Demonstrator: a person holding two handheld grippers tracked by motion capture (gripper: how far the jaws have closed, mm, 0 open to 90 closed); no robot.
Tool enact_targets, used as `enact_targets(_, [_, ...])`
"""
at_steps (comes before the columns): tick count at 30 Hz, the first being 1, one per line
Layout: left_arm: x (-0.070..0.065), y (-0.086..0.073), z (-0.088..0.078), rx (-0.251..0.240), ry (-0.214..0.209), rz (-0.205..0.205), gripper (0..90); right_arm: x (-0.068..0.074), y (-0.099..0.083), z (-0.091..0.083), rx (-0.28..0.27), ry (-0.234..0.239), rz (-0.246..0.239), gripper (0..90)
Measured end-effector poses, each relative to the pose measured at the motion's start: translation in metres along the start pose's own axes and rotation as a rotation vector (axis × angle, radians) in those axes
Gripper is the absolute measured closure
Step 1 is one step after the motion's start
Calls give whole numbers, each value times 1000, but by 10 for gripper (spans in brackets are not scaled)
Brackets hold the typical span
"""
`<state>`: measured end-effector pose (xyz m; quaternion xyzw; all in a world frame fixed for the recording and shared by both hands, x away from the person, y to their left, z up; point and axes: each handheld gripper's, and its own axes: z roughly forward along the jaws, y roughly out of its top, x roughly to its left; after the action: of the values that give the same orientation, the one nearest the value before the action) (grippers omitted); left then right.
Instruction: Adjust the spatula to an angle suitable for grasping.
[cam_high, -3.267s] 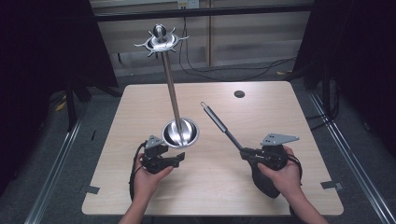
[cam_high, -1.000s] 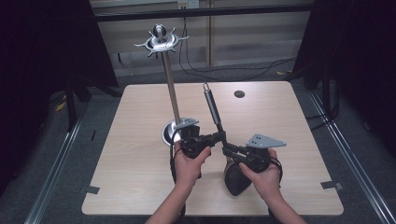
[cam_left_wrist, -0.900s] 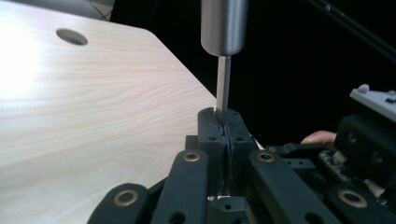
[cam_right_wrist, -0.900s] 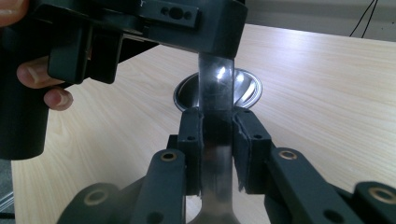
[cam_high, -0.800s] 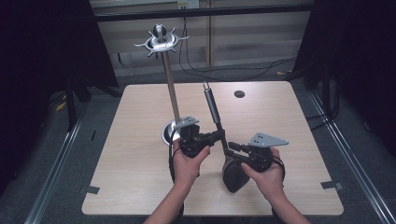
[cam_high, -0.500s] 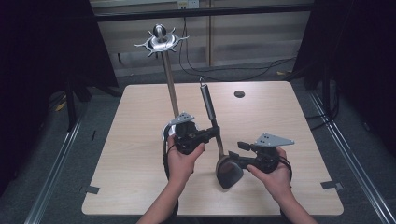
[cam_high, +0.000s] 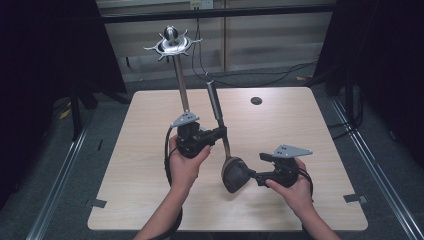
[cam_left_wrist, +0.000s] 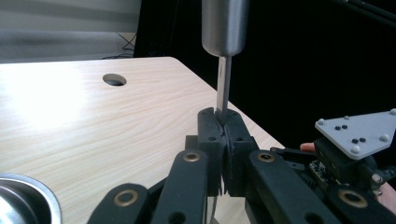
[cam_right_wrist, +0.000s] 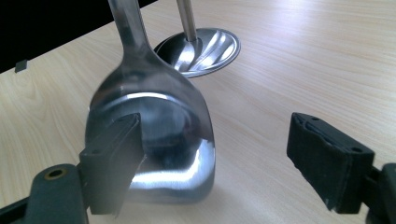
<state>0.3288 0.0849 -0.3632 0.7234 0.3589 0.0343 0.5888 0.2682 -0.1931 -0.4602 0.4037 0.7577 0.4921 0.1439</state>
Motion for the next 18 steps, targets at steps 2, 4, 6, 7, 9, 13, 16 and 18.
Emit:
enact_targets(2, [1, 3, -3, -1, 1, 8, 882, -1, 0, 0, 4, 1, -4, 156])
enact_targets(4, [1, 5, -5, -3, 5, 6, 882, -1, 0, 0, 9, 6, -3, 145])
enact_targets(6, [2, 9, -9, -4, 15, 21, 882, -3, -1, 0, 15, 9, 1, 128])
enact_targets(7, [2, 10, -10, -7, 19, 20, 882, -3, -2, 0, 19, 11, 0, 117])
enact_targets(9, [2, 11, -11, -4, 20, 24, 882, -3, -3, 0, 26, 19, -5, 103])
enact_targets(13, [3, 16, -14, -7, 27, 28, 882, -4, -4, 0, 28, 12, -2, 95])
enact_targets(16, [3, 18, -16, -8, 30, 32, 882, -4, -5, 1, 34, 9, -7, 92])
enact_targets(18, [3, 20, -16, -10, 32, 33, 882, -5, -6, 1, 35, 6, -2, 91])
